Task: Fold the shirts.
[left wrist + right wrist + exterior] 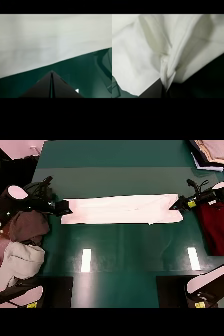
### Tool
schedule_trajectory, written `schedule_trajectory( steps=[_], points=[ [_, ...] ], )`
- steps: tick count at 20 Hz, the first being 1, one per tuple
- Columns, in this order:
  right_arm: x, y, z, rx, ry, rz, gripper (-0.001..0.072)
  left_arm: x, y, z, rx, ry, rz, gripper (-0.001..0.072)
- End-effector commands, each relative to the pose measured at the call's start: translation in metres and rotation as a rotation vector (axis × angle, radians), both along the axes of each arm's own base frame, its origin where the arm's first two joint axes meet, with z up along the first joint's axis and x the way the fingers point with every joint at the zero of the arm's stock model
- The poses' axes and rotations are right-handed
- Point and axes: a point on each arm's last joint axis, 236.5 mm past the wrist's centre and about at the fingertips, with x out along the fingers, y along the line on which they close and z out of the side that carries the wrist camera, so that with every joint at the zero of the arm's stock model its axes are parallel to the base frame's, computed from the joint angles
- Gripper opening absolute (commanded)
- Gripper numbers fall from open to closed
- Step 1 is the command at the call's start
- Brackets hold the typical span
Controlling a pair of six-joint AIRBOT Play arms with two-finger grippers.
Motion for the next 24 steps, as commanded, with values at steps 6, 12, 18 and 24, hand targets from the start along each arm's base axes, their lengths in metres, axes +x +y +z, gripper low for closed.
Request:
schedule_trajectory(
  steps=[6, 12, 18, 24],
  points=[
    [0.020, 0.031, 0.103, -0.064, -0.235, 0.088, 0.0024, 0.027, -0.098, 0.000, -0.016, -0.104, -0.128, 0.0024],
    [0.036, 0.123, 0.212, -0.086, -0.447, 0.217, 0.0023, 0.063, -0.201, -0.036, -0.027, -0.094, -0.294, 0.0024],
    [0.022, 0.241, 0.291, -0.032, -0.680, 0.371, 0.0023, 0.089, -0.231, -0.056, -0.041, -0.087, -0.289, 0.0024],
    [0.011, 0.306, 0.283, 0.026, -0.710, 0.408, 0.0023, 0.092, -0.221, -0.065, 0.017, -0.103, -0.304, 0.0024]
  ],
)
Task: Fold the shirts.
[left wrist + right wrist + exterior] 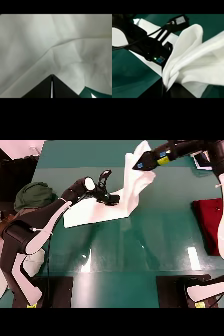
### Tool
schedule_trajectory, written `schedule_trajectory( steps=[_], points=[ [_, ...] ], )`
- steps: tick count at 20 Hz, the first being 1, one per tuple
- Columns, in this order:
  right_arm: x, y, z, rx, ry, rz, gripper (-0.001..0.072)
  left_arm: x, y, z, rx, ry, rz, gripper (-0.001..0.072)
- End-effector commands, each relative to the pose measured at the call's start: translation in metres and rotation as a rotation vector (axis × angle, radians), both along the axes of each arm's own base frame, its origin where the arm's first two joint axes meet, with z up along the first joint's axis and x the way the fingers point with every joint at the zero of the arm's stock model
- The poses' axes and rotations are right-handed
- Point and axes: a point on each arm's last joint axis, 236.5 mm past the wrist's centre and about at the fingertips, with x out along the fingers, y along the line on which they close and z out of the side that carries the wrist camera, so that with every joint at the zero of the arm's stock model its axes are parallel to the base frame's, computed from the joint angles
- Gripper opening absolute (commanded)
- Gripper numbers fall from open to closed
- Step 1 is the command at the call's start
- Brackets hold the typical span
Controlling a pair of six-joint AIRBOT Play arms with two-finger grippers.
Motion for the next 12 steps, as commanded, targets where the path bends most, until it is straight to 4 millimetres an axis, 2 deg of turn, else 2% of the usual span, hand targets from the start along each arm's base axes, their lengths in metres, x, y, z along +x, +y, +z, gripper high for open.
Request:
schedule_trajectory(
  steps=[1, 4, 6, 8, 12],
  points=[
    [-0.006, 0.037, 0.006, 0.037, -0.038, 0.026, 0.0023, 0.004, 0.005, -0.006, 0.039, -0.019, -0.010, 0.0024],
    [-0.005, 0.052, 0.022, 0.069, -0.096, 0.027, 0.0023, 0.002, 0.006, -0.005, 0.047, -0.017, -0.021, 0.0024],
    [-0.005, 0.055, 0.024, 0.074, -0.104, 0.027, 0.0023, 0.003, 0.014, -0.002, 0.091, -0.032, -0.046, 0.0024],
    [-0.005, 0.055, 0.023, 0.073, -0.101, 0.028, 0.0023, 0.007, 0.030, 0.006, 0.134, -0.025, -0.065, 0.0023],
    [-0.004, 0.055, 0.023, 0.074, -0.103, 0.027, 0.0023, 0.030, 0.080, 0.042, 0.170, -0.017, -0.039, 0.0024]
  ],
)
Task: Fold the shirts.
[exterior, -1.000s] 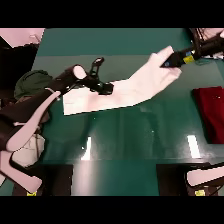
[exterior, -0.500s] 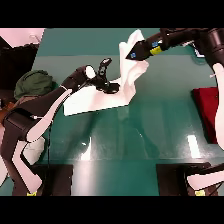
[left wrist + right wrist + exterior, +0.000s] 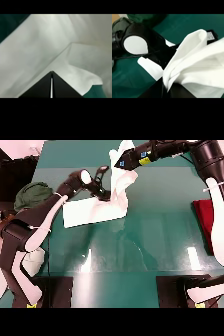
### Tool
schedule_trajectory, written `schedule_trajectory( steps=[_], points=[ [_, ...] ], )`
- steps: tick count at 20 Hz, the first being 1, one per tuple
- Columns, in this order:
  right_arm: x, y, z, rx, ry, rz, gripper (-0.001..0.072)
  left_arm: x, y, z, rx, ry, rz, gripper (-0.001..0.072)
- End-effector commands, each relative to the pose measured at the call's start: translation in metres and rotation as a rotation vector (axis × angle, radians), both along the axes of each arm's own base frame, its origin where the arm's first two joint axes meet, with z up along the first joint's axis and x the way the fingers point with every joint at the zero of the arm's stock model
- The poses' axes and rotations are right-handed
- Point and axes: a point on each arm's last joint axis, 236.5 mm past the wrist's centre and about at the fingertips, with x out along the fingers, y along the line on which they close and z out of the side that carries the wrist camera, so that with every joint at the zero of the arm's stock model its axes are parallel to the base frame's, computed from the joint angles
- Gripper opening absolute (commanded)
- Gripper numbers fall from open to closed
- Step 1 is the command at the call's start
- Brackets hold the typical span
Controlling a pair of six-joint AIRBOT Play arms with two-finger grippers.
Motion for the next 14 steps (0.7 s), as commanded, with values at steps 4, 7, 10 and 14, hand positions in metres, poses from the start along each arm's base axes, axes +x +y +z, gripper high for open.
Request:
schedule_trajectory(
  steps=[4, 7, 10, 14],
  points=[
    [0.001, 0.003, 0.001, 0.006, -0.007, -0.003, 0.0023, 0.032, 0.108, 0.057, 0.148, -0.012, 0.064, 0.0023],
    [0.000, 0.005, -0.016, -0.006, 0.026, 0.000, 0.0023, 0.039, 0.156, 0.085, 0.174, -0.041, 0.137, 0.0024],
    [-0.002, 0.021, -0.035, -0.016, 0.014, 0.026, 0.0023, 0.040, 0.187, 0.116, 0.166, -0.088, 0.195, 0.0024],
    [-0.012, 0.068, -0.068, -0.029, 0.019, 0.100, 0.0024, 0.035, 0.214, 0.158, 0.165, -0.166, 0.241, 0.0024]
  ],
)
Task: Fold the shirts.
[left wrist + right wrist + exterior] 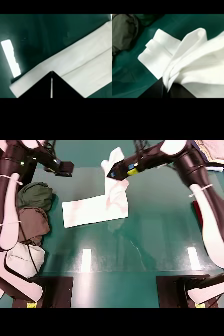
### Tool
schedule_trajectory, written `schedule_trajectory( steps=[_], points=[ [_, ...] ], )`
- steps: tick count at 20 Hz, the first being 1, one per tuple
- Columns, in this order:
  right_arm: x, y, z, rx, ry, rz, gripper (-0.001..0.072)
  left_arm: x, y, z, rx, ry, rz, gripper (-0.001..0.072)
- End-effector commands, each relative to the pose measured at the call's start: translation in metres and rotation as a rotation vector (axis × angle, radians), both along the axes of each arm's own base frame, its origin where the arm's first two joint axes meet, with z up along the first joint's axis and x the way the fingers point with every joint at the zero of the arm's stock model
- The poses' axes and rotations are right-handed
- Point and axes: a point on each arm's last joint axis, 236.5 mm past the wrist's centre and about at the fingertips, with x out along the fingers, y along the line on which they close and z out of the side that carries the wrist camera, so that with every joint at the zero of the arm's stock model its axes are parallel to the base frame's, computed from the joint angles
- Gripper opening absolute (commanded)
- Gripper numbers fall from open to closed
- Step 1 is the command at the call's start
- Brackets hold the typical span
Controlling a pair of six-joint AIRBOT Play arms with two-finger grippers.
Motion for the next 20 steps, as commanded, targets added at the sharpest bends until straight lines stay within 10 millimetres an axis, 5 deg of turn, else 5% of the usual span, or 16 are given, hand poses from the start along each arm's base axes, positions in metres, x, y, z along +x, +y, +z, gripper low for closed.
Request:
schedule_trajectory(
  steps=[1, 5, 7, 8, 9, 10, 11, 13, 15, 19, 20],
  points=[
    [-0.007, 0.044, -0.029, -0.002, -0.025, 0.059, 0.0026, -0.006, 0.031, 0.036, 0.017, -0.063, 0.047, 0.0024],
    [-0.023, 0.120, -0.064, 0.048, -0.080, 0.126, 0.0026, -0.013, 0.053, 0.066, 0.024, -0.119, 0.087, 0.0024],
    [-0.037, 0.164, -0.062, 0.167, -0.083, 0.139, 0.0030, -0.014, 0.058, 0.078, 0.022, -0.151, 0.100, 0.0025],
    [-0.044, 0.184, -0.061, 0.198, -0.095, 0.158, 0.0179, -0.014, 0.062, 0.082, 0.024, -0.163, 0.109, 0.0025],
    [-0.049, 0.198, -0.057, 0.217, -0.107, 0.178, 0.0404, -0.015, 0.065, 0.086, 0.025, -0.170, 0.115, 0.0025],
    [-0.054, 0.208, -0.050, 0.232, -0.126, 0.200, 0.0494, -0.016, 0.065, 0.087, 0.025, -0.173, 0.115, 0.0025],
    [-0.055, 0.211, -0.044, 0.240, -0.137, 0.207, 0.0495, -0.017, 0.066, 0.088, 0.028, -0.175, 0.116, 0.0024],
    [-0.047, 0.190, -0.043, 0.210, -0.136, 0.187, 0.0494, -0.019, 0.065, 0.088, 0.029, -0.166, 0.113, 0.0025],
    [-0.027, 0.139, -0.067, 0.083, -0.101, 0.139, 0.0494, -0.020, 0.065, 0.087, 0.030, -0.161, 0.112, 0.0025],
    [0.024, -0.013, -0.140, -0.184, 0.155, -0.114, 0.0500, -0.020, 0.062, 0.080, 0.015, -0.145, 0.108, 0.0025],
    [0.031, -0.045, -0.155, -0.190, 0.241, -0.163, 0.0621, -0.021, 0.062, 0.076, 0.015, -0.134, 0.108, 0.0025]
  ],
)
